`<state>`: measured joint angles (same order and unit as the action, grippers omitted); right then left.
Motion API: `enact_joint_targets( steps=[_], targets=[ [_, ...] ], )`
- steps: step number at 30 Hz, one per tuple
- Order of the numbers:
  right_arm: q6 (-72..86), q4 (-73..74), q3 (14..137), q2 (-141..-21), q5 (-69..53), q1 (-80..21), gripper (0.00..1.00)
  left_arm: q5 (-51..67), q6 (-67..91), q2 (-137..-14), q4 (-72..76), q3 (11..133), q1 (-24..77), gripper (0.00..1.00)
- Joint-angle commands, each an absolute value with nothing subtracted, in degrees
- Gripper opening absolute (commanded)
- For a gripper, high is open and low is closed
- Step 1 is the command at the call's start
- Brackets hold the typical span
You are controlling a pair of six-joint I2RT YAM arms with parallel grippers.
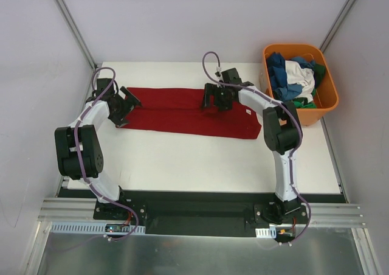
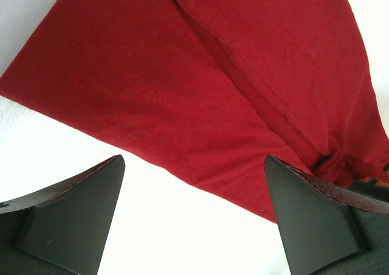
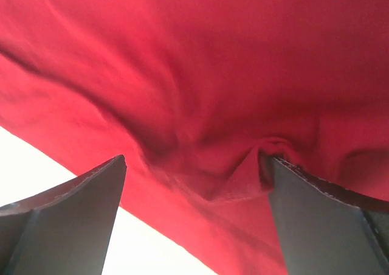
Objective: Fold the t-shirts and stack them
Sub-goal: Fold the tshirt
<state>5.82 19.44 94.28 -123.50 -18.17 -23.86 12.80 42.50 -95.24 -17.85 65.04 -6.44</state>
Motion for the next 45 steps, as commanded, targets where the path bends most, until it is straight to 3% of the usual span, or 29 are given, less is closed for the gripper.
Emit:
enact_joint_targets(
  steps=[1,8,12,16,22,28,32,38,40,45],
  targets=[
    [9.13,9.68,103.52,-128.22,-19.43,-23.73,0.97,11.25,41.13,-93.78,-17.84,65.57,-6.59,0.99],
    [8.35,6.5,119.0,-133.69,-15.82,-23.29,0.97,10.9,40.69,-92.11,-17.93,65.39,-6.68,0.99],
    [5.89,7.64,111.03,-124.84,-13.72,-22.85,0.97,11.51,40.61,-91.85,-17.84,66.09,-6.68,0.99],
    [6.85,11.15,93.05,-114.8,-12.83,-22.5,0.97,15.02,39.38,-95.09,-17.84,69.77,-6.07,0.99],
    [12.65,18.53,75.97,-105.74,-12.31,-23.03,0.97,18.8,36.39,-107.12,-17.84,83.39,-1.94,0.99],
    [18.28,22.4,74.26,-106.96,-12.13,-22.07,0.97,23.55,37.17,-119.61,-17.93,93.34,-1.14,0.99],
    [18.11,26.09,79.7,-112.91,-10.3,-19.95,0.97,20.86,37.62,-118.66,-17.93,86.94,-0.62,0.99],
    [15.47,33.56,98.76,-126.35,-11.6,-17.76,0.97,22.24,38.14,-111.28,-17.93,69.55,-0.27,0.99],
    [14.6,36.28,109.44,-130.5,-13.53,-16.97,0.97,22.32,38.67,-106.28,-17.84,61.66,-0.18,0.99],
    [11.96,37.18,132.42,-145.27,-20.63,-14.94,0.97,29.08,41.21,-97.66,-18.28,48.44,11.13,0.99]
  ],
)
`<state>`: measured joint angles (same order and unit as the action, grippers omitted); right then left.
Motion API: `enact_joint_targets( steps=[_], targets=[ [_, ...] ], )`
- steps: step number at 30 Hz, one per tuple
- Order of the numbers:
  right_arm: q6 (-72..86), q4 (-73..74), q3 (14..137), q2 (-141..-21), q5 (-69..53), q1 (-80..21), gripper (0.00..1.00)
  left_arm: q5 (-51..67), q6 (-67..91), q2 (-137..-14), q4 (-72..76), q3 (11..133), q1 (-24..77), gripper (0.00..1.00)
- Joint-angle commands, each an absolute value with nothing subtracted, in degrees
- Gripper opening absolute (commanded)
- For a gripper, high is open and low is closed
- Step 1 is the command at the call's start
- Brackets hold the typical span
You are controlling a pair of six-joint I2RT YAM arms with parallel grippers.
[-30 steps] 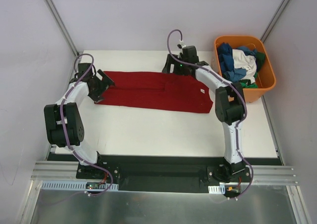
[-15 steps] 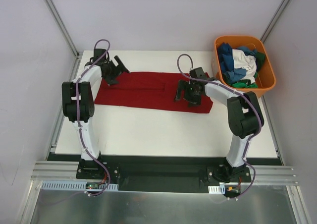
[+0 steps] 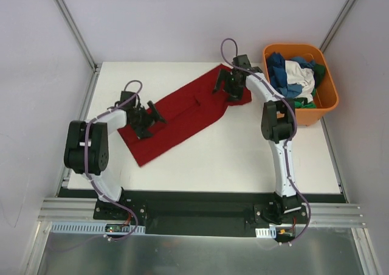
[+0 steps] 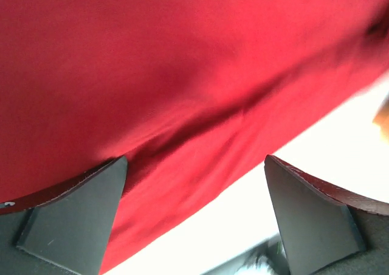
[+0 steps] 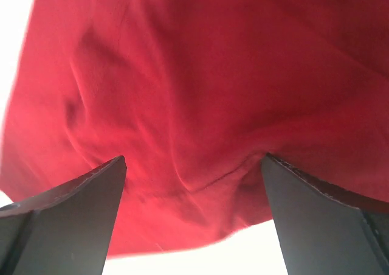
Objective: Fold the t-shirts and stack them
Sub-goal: Fold the tshirt
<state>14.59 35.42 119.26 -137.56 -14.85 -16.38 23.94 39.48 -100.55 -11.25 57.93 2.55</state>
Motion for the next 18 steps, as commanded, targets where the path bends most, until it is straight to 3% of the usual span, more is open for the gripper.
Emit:
enact_joint_targets(
  steps=[1,6,10,18],
  targets=[
    [11.87,33.18,135.84,-147.55,-21.52,-14.42,0.97,31.62,41.13,-97.12,-18.28,46.6,13.69,0.99],
    [10.55,19.44,137.98,-147.22,-22.41,-13.36,0.97,38.23,34.56,-93.97,-20.56,49.47,23.28,0.99],
    [3.54,20.56,135.89,-139.25,-24.35,-13.97,0.97,37.89,29.9,-87.29,-22.23,53.86,24.17,0.99],
    [1.75,29.95,111.47,-120.86,-15.05,-22.21,0.97,22.44,29.27,-82.97,-23.99,57.65,23.99,0.99]
  ],
)
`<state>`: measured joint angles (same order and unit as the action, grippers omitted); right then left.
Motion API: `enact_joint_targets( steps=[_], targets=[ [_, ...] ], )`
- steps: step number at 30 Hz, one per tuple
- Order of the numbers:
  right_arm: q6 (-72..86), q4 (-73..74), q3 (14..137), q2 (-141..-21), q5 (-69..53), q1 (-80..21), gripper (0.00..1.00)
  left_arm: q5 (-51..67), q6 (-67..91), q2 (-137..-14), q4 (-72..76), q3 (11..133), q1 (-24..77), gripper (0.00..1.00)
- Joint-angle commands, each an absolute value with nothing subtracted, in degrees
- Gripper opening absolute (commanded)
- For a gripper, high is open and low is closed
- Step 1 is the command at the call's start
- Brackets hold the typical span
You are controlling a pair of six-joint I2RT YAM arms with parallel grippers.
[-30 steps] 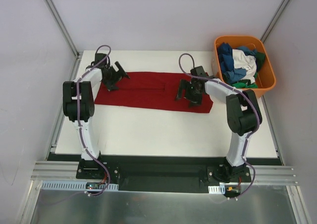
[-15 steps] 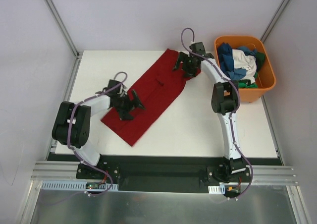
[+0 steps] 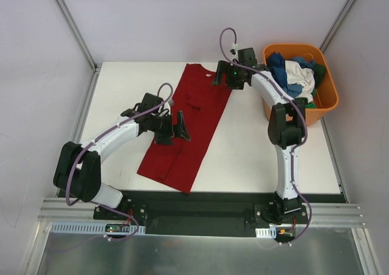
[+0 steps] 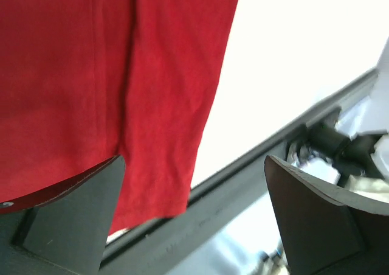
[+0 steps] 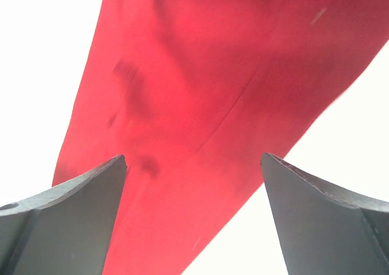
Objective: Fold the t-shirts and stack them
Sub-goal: Fold the tshirt
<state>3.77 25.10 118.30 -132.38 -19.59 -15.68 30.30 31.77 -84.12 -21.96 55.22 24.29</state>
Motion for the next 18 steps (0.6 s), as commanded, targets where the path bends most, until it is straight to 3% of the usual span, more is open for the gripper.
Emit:
enact_joint_targets(
  steps=[1,8,18],
  targets=[
    [2.63,30.23,105.62,-118.41,-14.16,-23.72,0.97,21.63,29.44,-83.23,-23.99,58.44,23.73,0.99],
    [11.42,27.51,89.57,-113.47,-16.16,-34.88,0.97,17.14,33.13,-83.41,-23.82,57.75,16.71,0.99],
    [11.43,29.35,93.43,-123.39,-17.05,-34.55,0.97,17.31,34.46,-78.66,-22.41,51.33,9.58,0.99]
  ],
)
